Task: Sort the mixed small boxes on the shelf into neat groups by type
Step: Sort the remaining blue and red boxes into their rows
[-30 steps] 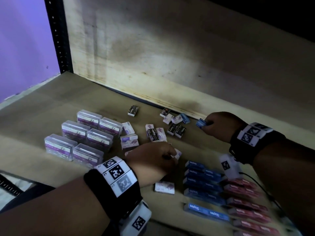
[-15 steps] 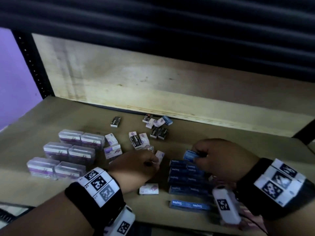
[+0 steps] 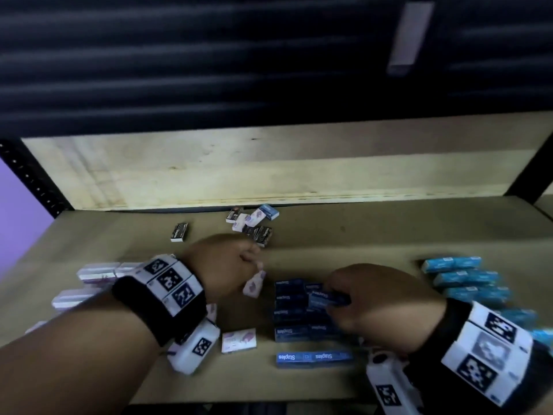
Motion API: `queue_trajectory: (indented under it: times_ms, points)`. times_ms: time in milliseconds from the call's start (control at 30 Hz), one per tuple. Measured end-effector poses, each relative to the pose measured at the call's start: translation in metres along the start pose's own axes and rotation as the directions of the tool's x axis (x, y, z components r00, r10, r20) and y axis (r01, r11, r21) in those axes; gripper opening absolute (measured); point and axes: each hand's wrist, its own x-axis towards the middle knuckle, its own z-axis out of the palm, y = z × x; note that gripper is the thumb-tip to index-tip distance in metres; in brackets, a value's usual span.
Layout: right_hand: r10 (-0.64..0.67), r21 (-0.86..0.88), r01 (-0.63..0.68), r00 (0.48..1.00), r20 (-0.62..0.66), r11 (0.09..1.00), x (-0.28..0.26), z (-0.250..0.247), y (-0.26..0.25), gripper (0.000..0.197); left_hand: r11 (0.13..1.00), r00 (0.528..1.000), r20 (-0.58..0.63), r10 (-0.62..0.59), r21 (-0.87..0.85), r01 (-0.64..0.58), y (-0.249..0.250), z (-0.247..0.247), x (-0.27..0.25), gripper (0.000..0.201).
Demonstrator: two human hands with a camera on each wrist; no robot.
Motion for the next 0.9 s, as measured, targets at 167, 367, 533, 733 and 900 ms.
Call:
queue_trajectory:
  times_ms: [167,367,533,733,900]
  points:
    - [-0.015,0.049,0.015,1.0,-0.016,0.999,-0.002,0.005,0.009,0.044,0.975,0.989,0.148,0.013,0.215,-0.045,0.017,-0.019,0.045,0.026]
    - [-0.043,0.057,0.047,0.996,-0.077,0.997,-0.006,0.008,0.018,0.044,0.957,0.981,0.152,-0.122,0.282,0.076,0.008,-0.013,0.114,0.048]
    - [-0.059,0.074,0.067,0.993,-0.105,0.995,-0.007,0.007,0.025,0.036,0.902,0.986,0.082,-0.145,0.421,0.097,0.002,-0.001,0.162,0.05]
    - [-0.064,0.103,0.078,0.989,-0.136,0.992,-0.01,0.009,0.029,0.035,0.848,0.942,0.111,-0.315,0.48,0.227,0.006,0.002,0.191,0.074]
    - [-0.066,0.111,0.086,0.983,-0.169,0.99,-0.01,0.01,0.032,0.03,0.812,0.903,0.153,-0.401,0.516,0.273,0.007,0.005,0.205,0.069]
